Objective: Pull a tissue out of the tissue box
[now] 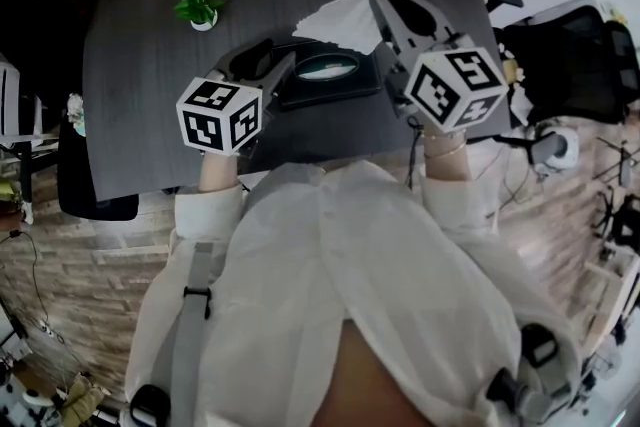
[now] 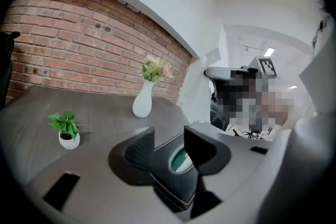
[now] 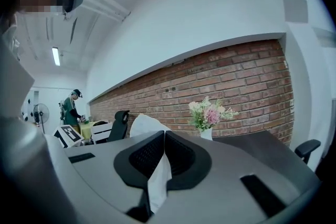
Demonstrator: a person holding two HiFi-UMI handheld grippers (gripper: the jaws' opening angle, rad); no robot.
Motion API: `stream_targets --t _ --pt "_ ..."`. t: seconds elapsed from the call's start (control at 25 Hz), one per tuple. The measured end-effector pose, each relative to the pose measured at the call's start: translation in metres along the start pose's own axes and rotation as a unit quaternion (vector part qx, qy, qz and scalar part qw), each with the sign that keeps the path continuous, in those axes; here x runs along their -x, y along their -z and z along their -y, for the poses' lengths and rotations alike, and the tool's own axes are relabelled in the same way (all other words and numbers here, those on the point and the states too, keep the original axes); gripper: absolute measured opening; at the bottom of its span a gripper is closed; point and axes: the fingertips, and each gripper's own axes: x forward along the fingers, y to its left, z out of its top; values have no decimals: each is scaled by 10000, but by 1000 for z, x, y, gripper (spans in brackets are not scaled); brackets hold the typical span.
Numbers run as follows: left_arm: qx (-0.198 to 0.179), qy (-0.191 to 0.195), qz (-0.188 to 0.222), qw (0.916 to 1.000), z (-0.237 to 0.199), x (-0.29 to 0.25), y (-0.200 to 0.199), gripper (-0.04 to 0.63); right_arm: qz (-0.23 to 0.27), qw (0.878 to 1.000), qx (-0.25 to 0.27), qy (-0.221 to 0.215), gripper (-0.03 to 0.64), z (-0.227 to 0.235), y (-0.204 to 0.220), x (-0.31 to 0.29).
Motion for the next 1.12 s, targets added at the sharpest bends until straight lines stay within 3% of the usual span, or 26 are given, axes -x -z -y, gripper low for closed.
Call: stream_targets --t 0.28,0.56,0.92,1.12 --pt "-207 -42 719 9972 16 2 -44 96 478 9976 -281 408 11 24 -9 22" --pt "-480 141 936 9944 36 4 -73 49 592 9952 -426 656 11 33 -8 41" --pt "-327 590 1139 9912 57 -1 -81 12 373 9954 -443 762 11 38 12 56" --pt "-350 448 1132 9919 55 -2 -76 9 270 9962 -367 736 11 32 25 63"
